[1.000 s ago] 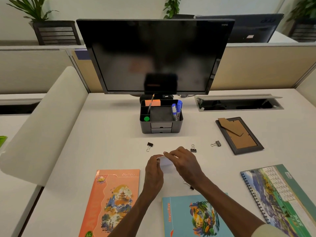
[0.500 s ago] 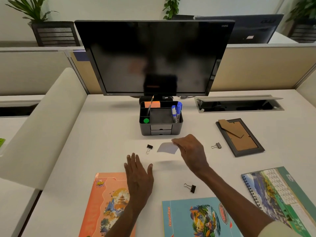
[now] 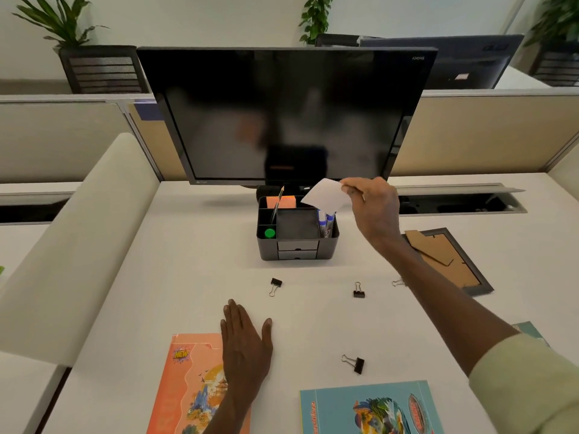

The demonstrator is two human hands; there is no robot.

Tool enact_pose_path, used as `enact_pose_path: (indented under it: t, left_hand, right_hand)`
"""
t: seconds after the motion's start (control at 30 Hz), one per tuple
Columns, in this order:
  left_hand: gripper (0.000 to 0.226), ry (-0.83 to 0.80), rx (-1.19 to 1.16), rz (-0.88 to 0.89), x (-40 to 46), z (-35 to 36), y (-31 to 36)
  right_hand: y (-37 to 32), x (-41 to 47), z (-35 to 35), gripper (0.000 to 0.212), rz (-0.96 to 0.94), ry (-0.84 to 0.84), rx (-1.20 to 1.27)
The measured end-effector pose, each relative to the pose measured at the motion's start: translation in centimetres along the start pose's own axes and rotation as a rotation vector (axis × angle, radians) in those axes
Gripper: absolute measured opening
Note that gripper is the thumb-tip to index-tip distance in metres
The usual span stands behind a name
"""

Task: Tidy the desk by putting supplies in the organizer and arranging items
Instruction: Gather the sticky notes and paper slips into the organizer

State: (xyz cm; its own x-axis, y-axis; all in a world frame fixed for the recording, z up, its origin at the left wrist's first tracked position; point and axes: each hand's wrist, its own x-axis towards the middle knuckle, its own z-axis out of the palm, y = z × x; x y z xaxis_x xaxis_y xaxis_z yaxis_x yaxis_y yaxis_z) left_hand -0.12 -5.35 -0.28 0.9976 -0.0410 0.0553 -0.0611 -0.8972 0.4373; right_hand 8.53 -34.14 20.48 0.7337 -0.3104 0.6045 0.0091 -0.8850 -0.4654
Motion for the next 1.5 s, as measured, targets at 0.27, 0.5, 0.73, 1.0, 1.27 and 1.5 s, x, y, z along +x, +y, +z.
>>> enact_pose_path:
  t: [0.27,0.5,0.73,1.0,1.27,1.5]
  left_hand:
    - [0.084,-0.004,0.004,-0.014,0.0,0.0,0.0]
    - [0.083,0.002,-0.003,-0.023,-0.1,-0.2,0.3]
    - [0.082,0.011,-0.003,-0.015,-0.2,-0.3,0.3]
    - [0.081,0.01,0.001,-0.017,-0.2,-0.3,0.3]
    - [0.079,0.022,-0.004,-0.022,-0.1,-0.3,0.4]
    - [0.078,0.025,0.003,-0.017,-0.2,-0.2,0.4]
  right_hand:
    - [0.5,5.4,3.2,0.026,0.115,0.021,0.037]
    - [1.4,7.1,6.0,0.023,0.178,-0.061,-0.007]
    - [2.8,7.0,7.7,0.021,0.179,-0.155,-0.037]
    - [3.1,7.1,9.9,0.021,0.095,-0.263,-0.1]
    - [3.9,7.3,12.3,0.014,0.119,-0.407,-0.15]
    - [5.6,7.4,14.7,0.021,0.184,-0.623,-0.309]
